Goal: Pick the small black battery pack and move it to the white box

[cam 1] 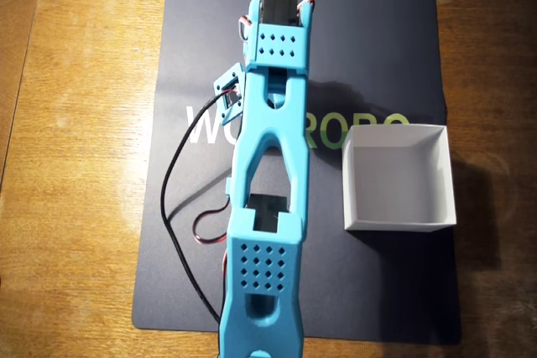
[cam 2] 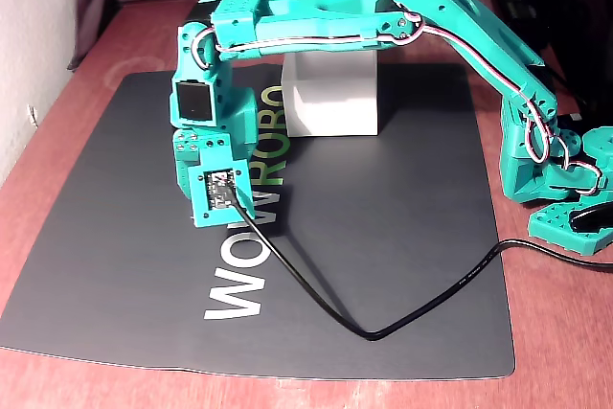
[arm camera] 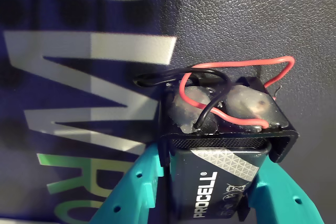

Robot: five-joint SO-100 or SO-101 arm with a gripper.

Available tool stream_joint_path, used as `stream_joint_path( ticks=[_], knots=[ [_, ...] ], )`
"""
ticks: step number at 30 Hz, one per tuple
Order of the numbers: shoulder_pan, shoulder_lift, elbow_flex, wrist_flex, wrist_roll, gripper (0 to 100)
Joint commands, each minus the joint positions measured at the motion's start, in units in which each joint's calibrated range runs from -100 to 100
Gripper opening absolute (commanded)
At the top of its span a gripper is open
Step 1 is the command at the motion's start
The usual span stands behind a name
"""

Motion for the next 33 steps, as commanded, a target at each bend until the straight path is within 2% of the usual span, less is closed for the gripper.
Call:
stream_joint_path(
  ticks=[1,18,28,33],
  knots=[
    [0.5,-3.8,-0.5,1.0,-0.3,8],
    [0.1,-14.4,-0.7,0.9,0.1,8],
    [4.4,-29.5,-0.3,1.1,0.2,8],
    [7.7,-37.9,-0.3,6.7,0.2,8]
  ],
)
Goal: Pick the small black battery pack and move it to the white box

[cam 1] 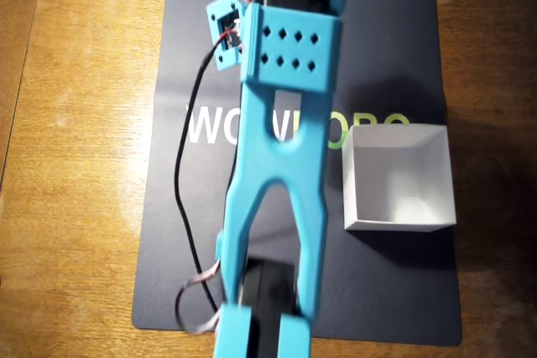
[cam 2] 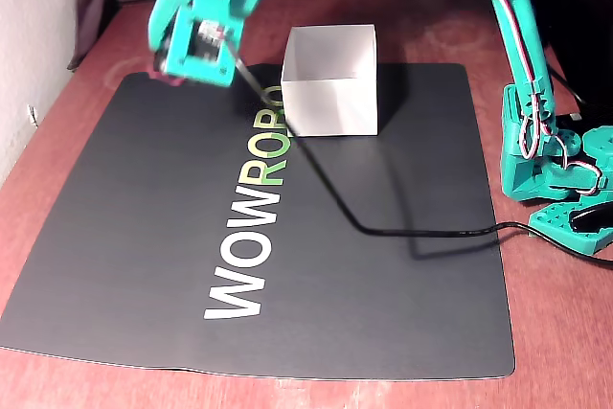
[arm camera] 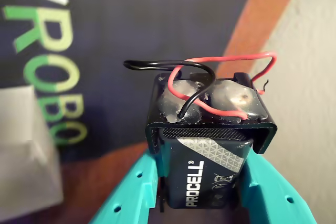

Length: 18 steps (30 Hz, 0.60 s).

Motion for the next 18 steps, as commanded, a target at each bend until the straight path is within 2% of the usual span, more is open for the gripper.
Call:
stream_joint_path(
  ticks=[1,6,10,14,18],
  knots=[
    [4.1,-10.0,-0.8,5.0,0.0,8],
    [12.6,-15.0,-0.1,9.8,-0.1,8],
    [22.6,-18.6,8.7,8.9,-0.2,9],
    [31.2,-20.5,21.4,2.6,-0.3,9],
    [34.6,-21.5,30.2,-3.2,0.1,9]
  ],
)
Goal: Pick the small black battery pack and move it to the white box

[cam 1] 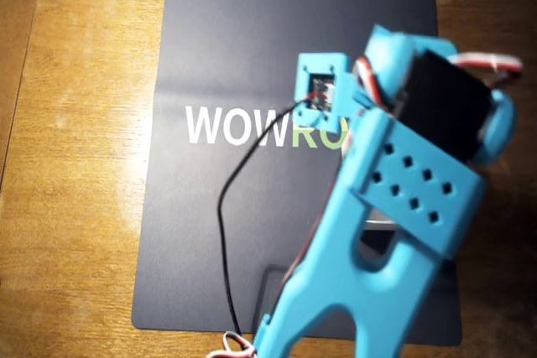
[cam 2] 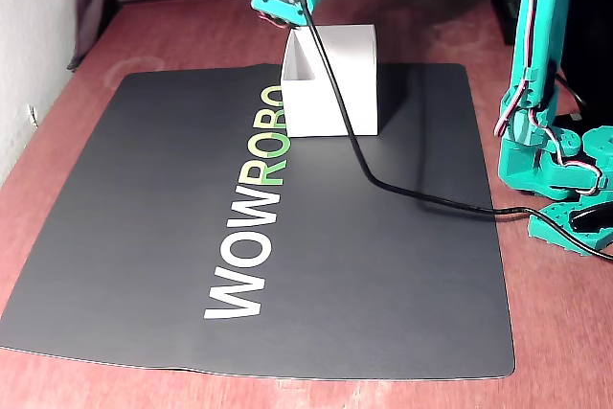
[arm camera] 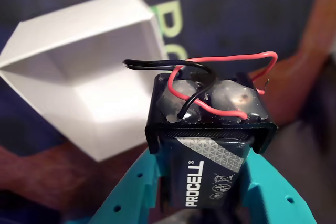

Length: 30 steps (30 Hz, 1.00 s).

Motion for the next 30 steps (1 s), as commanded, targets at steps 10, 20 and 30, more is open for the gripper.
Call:
stream_joint_path(
  ticks=[10,20,30],
  knots=[
    [6.8,-3.3,13.7,-5.3,0.2,9],
    [10.6,-2.7,14.8,-9.9,0.3,9],
    [12.8,-2.6,23.0,-18.8,5.0,9]
  ],
)
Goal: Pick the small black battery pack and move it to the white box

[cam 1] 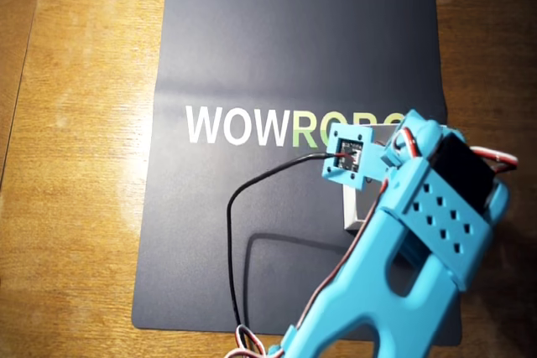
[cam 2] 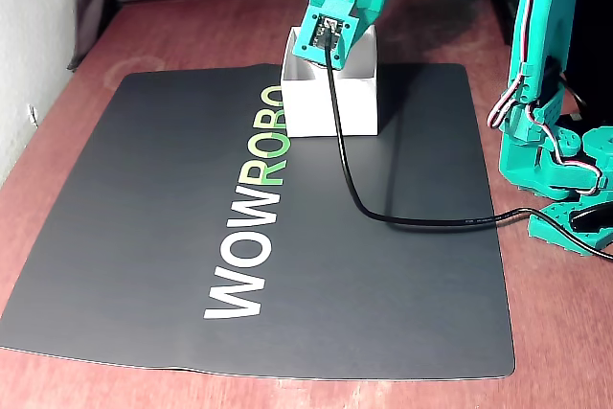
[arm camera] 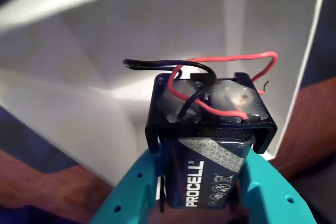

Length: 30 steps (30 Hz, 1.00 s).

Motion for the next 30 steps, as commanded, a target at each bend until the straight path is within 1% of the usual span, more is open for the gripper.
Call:
stream_joint_path(
  ticks=[1,7,11,21,24,30],
  knots=[
    [0.4,-2.4,0.6,-3.1,0.8,9],
    [0.7,-2.4,7.3,-8.5,0.9,9],
    [0.9,-2.4,10.2,-10.9,3.4,9],
    [0.2,-2.6,10.3,-11.1,3.5,9],
    [0.1,-2.8,10.3,-11.1,3.5,14],
    [0.0,-2.9,10.3,-11.1,3.5,14]
  ],
)
